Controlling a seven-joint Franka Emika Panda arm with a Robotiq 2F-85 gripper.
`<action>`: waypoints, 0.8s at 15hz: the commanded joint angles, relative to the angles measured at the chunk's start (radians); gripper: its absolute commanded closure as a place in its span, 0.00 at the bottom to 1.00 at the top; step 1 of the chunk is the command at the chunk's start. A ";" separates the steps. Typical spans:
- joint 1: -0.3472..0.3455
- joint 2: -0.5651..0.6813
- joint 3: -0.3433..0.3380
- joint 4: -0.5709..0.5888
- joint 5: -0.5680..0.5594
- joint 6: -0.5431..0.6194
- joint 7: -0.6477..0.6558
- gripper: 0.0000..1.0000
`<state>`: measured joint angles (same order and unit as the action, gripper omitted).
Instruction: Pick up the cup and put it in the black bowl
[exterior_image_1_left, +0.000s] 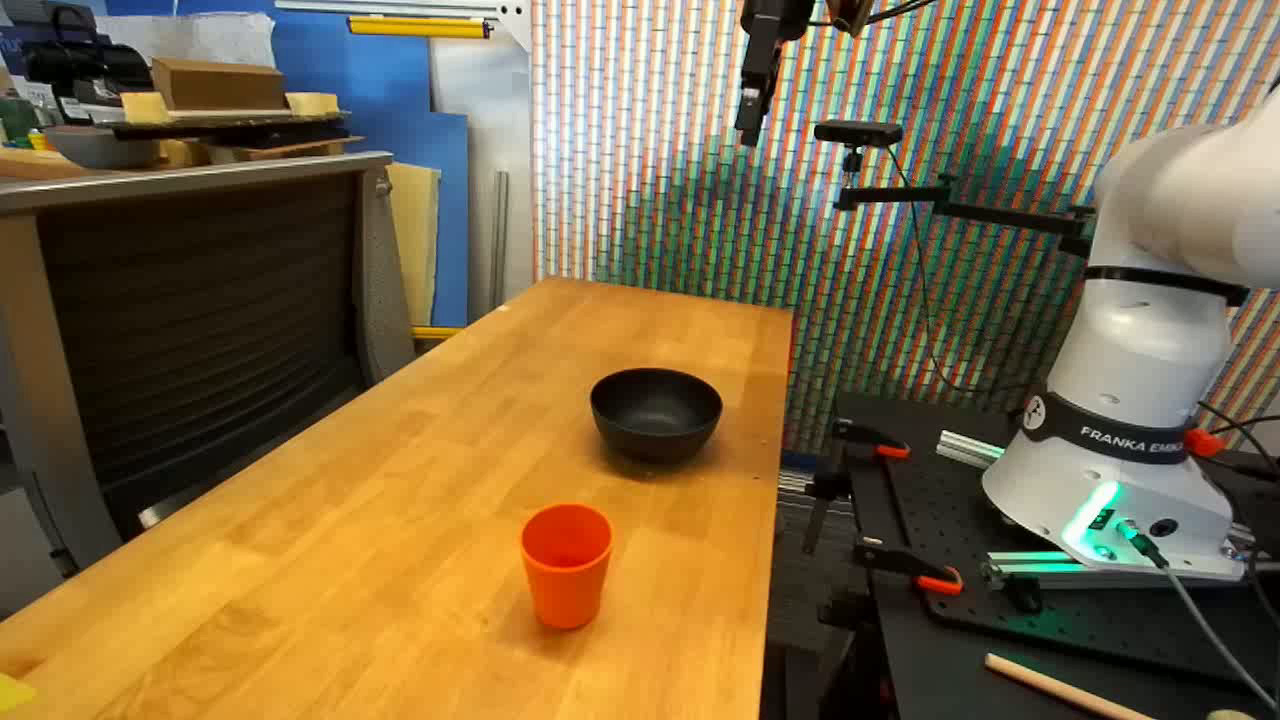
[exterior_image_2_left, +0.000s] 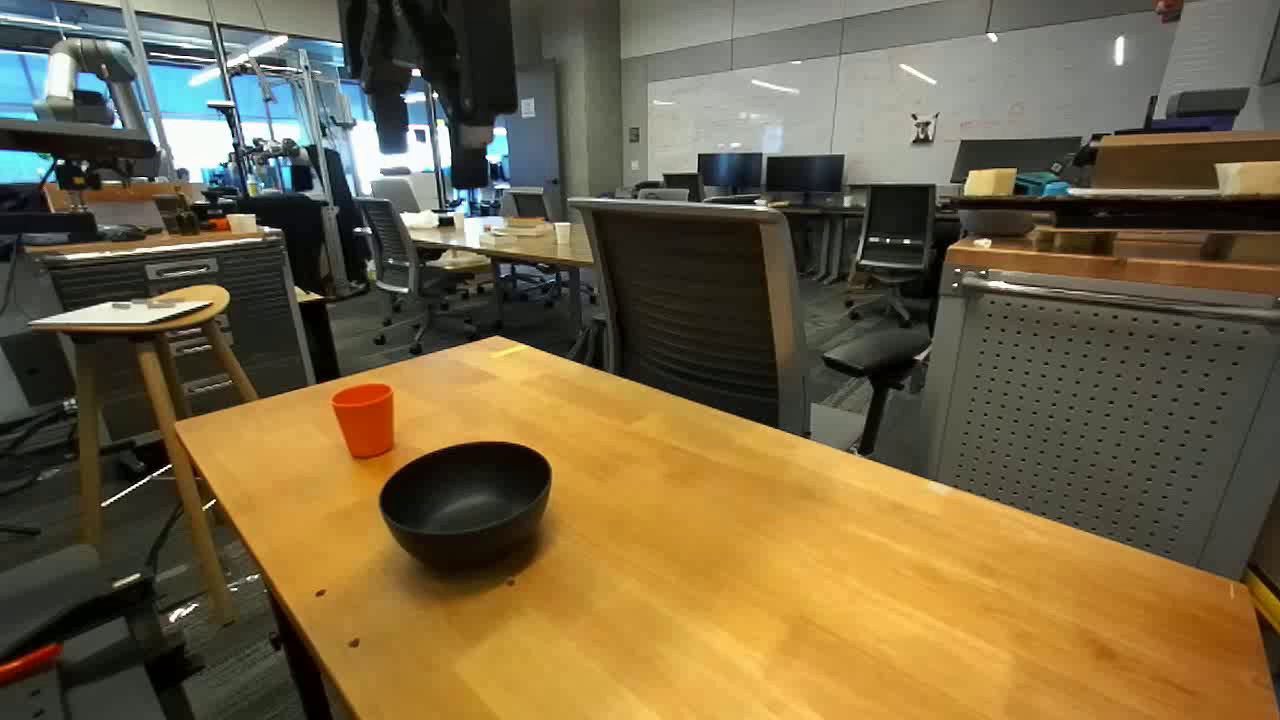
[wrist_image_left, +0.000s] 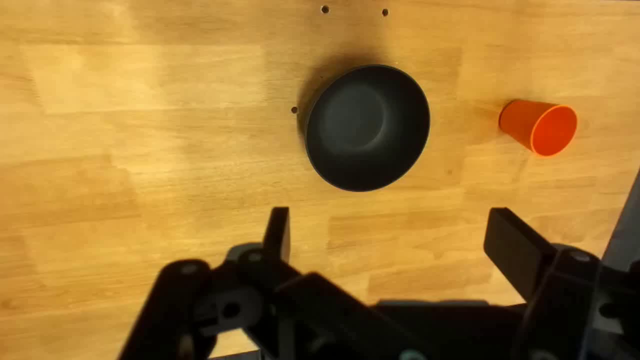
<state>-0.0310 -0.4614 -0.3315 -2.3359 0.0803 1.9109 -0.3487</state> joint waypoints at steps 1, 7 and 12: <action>-0.032 0.005 0.027 0.005 0.014 -0.004 -0.012 0.00; -0.021 0.109 0.115 0.017 -0.057 0.068 0.084 0.00; 0.041 0.318 0.316 0.048 -0.188 0.244 0.252 0.00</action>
<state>-0.0194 -0.2688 -0.1069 -2.3435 -0.0327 2.0946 -0.1826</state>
